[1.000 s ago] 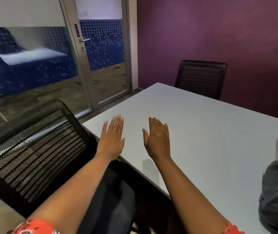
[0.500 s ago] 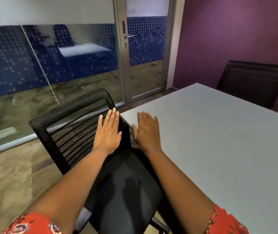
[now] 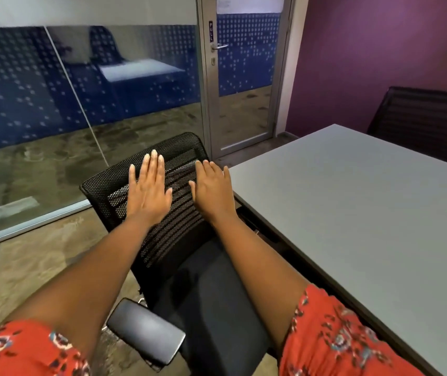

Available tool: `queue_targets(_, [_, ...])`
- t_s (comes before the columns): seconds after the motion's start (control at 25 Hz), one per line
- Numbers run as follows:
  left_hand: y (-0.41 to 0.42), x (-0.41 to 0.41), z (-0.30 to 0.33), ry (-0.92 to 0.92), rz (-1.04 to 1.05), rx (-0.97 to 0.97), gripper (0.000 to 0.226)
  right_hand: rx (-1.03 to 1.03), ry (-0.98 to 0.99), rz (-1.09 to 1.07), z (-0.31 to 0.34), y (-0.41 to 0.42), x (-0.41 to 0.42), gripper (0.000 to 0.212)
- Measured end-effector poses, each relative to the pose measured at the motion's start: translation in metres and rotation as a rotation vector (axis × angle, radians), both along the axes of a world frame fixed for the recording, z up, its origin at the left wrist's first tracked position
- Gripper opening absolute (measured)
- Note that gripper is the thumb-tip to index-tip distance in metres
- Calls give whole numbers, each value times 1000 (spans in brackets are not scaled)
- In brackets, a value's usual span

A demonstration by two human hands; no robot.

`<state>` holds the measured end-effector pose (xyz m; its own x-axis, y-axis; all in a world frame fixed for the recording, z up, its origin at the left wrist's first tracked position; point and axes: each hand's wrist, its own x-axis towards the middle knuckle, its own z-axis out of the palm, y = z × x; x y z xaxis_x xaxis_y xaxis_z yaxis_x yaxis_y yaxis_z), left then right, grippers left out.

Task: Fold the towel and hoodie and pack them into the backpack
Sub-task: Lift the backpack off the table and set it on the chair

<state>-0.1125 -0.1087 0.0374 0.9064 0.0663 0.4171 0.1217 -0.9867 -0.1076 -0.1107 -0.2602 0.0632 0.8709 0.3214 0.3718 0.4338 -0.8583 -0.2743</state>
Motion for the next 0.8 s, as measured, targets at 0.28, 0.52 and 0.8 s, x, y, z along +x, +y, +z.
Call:
queue_targets(0.28, [122, 32, -3, 46, 69, -135, 73, -45, 41, -16, -8, 101, 33, 51])
queue_targets(0.52, [183, 61, -24, 249, 69, -114, 66, -79, 139, 8, -28, 158, 54, 53])
queue_targets(0.8, [220, 90, -34, 388, -83, -317, 52, -112, 297, 81, -52, 221, 76, 61])
